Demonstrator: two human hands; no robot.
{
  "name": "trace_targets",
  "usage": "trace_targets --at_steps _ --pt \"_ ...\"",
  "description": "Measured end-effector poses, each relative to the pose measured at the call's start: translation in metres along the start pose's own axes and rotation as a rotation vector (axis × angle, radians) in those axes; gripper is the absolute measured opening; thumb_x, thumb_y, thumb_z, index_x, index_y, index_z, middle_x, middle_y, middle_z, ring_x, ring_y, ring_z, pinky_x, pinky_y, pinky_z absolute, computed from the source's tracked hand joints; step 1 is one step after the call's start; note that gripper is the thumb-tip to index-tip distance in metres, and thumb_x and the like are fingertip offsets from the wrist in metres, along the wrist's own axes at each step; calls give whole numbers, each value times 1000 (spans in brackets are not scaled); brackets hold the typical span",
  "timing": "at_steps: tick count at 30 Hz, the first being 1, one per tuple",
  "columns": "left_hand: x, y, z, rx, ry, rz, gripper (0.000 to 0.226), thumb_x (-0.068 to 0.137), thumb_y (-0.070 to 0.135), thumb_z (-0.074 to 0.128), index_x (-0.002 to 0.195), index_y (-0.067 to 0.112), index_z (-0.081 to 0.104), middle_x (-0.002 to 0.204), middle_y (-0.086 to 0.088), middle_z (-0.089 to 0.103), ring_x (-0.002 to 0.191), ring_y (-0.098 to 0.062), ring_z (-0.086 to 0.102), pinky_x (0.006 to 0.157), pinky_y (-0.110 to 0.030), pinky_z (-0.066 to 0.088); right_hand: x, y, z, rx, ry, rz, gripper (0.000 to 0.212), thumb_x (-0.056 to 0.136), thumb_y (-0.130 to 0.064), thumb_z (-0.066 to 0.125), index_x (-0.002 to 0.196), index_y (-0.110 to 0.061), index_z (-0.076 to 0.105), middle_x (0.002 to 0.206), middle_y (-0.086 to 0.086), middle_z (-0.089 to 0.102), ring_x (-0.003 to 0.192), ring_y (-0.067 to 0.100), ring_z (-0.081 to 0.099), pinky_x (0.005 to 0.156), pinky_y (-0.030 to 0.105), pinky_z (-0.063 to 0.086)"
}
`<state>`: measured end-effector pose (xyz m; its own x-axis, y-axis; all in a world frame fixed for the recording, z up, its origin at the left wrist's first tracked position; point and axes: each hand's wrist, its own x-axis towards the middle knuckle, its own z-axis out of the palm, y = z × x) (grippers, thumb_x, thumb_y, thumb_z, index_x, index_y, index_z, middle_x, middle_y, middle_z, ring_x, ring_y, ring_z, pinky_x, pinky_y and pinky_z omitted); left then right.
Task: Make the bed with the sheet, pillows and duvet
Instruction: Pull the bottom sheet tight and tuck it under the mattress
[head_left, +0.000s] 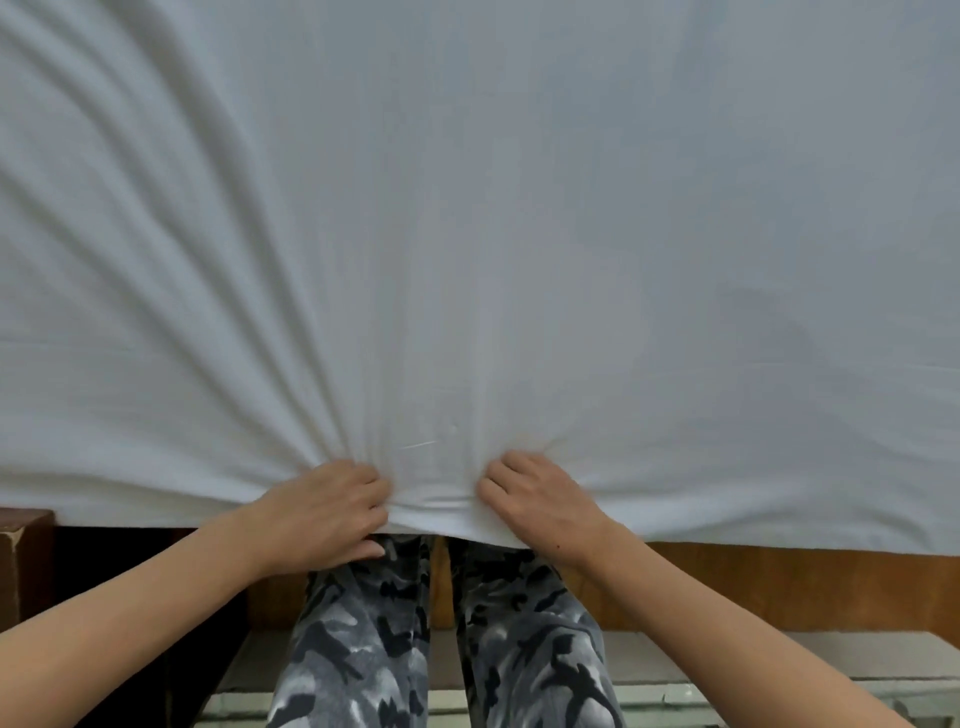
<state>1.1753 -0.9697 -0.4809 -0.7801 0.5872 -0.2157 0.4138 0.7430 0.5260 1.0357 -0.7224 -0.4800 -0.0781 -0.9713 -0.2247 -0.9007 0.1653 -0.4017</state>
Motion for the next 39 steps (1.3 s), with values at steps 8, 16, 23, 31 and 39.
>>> trace_targets --at_steps 8,16,23,31,39 --pt "18 43 0 40 35 -52 20 84 36 64 84 16 61 79 0 58 67 -18 54 53 -29 45 -32 -21 2 33 -75 -56 25 90 -39 60 94 -14 56 86 0 55 73 18 49 60 29 43" --pt "16 50 16 43 81 -224 13 75 2 69 74 13 62 72 -3 57 62 -19 53 46 -28 42 -46 -16 2 126 -90 5 24 64 1 63 79 -16 54 70 -2 50 59 15 43 51 25 37" --pt "41 48 -7 11 -268 -167 34 54 20 92 64 19 60 64 3 55 52 -14 54 43 -27 38 -37 -5 13 175 -149 -158 20 74 -14 76 80 -14 57 71 2 55 57 20 52 44 29 41" --pt "131 31 -58 -6 428 -223 31 94 25 51 68 12 61 67 -4 60 60 -23 57 46 -33 45 -14 75 -44 -28 600 326 24 99 -27 47 112 -8 55 105 17 66 94 30 54 78 39 48" --pt "236 19 -24 200 432 -414 58 99 32 42 146 0 32 153 -27 26 144 -40 22 118 -49 18 -71 135 -14 -190 348 548 58 102 -40 31 147 -3 27 153 24 25 144 34 20 117 49 14"
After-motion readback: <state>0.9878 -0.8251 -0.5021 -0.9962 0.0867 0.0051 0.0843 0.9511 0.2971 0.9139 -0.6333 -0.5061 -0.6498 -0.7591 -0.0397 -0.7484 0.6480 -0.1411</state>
